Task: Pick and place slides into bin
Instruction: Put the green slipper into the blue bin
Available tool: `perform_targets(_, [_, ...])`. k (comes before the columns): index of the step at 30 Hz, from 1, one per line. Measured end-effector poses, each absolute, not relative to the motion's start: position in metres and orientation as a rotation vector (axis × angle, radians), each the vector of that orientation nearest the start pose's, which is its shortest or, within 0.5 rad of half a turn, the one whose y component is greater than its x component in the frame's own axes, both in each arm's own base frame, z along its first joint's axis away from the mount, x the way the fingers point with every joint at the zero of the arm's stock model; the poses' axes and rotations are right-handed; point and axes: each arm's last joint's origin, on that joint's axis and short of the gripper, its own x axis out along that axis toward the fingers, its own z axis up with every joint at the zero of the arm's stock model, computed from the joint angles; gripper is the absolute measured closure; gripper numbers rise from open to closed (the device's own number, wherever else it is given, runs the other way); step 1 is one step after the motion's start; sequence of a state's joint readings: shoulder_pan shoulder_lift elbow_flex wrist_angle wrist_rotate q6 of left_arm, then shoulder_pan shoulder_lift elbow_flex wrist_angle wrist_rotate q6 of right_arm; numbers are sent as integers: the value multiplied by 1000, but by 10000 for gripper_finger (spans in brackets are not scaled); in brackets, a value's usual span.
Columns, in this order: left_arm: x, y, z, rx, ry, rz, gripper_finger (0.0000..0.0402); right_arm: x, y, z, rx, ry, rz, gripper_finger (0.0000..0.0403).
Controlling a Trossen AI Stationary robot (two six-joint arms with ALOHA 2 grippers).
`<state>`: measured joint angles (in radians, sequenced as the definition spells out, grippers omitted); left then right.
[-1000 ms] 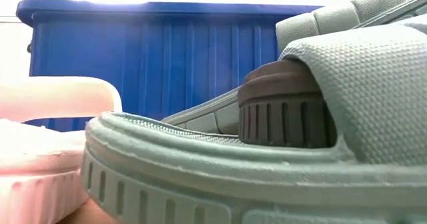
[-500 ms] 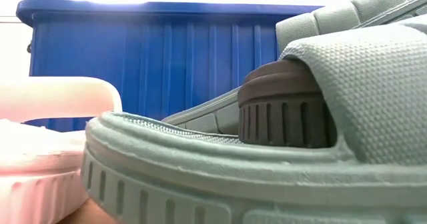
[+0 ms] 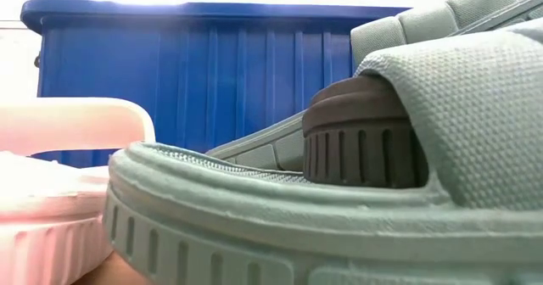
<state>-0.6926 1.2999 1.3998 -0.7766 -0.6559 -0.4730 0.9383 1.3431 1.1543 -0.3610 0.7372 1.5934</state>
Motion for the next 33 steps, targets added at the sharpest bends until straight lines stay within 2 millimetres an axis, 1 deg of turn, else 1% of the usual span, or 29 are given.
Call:
perform_targets(6, [208,-155,386,-53,511,77,169,203,243,317,1136,491,-127,266])
perform_targets(14, [209,-156,382,-66,518,87,169,216,261,305,1080,584,-104,266])
perform_targets(17, [209,-156,379,-68,528,91,169,213,258,300,1069,644,-135,266])
perform_targets(20, [210,-157,378,-68,527,93,169,208,252,296,1065,691,-207,266])
perform_targets(24, [212,-158,376,-61,528,101,169,203,245,295,1094,715,-284,266])
perform_targets(33, [214,-159,375,-60,516,116,169,195,235,276,1188,751,-476,266])
